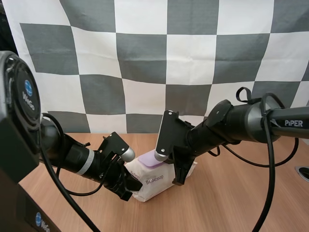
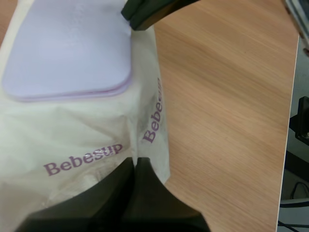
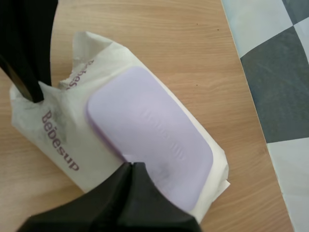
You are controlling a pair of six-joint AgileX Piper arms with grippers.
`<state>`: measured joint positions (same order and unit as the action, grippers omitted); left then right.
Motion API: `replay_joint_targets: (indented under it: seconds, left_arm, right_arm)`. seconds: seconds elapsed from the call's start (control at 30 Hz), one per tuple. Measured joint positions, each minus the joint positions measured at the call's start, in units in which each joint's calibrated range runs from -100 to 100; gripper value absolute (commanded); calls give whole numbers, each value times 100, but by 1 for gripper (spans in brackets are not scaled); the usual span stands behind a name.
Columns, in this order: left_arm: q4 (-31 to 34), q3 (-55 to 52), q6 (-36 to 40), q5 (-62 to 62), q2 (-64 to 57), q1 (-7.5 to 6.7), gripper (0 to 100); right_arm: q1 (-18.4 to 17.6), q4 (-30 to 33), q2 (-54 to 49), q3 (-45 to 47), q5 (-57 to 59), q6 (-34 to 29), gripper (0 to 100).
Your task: Open the wet wipes lid
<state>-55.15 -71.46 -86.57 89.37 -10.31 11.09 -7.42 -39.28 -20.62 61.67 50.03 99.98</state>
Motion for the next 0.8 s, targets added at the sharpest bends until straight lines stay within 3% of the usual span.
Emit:
replay_joint_targets:
  seconds: [0.27,0.6,0.8]
  left_arm:
    - [0,0,0,0,0,0,0]
    - [0,0,-9,0,0,0,0]
    - [0,0,-16,0,0,0,0]
  right_arm:
    - [0,-12,18,-40,-234,0,0]
    - [0,1073,-362,-40,785,-371,0]
    - [0,854,-458,-40,615,-145,0]
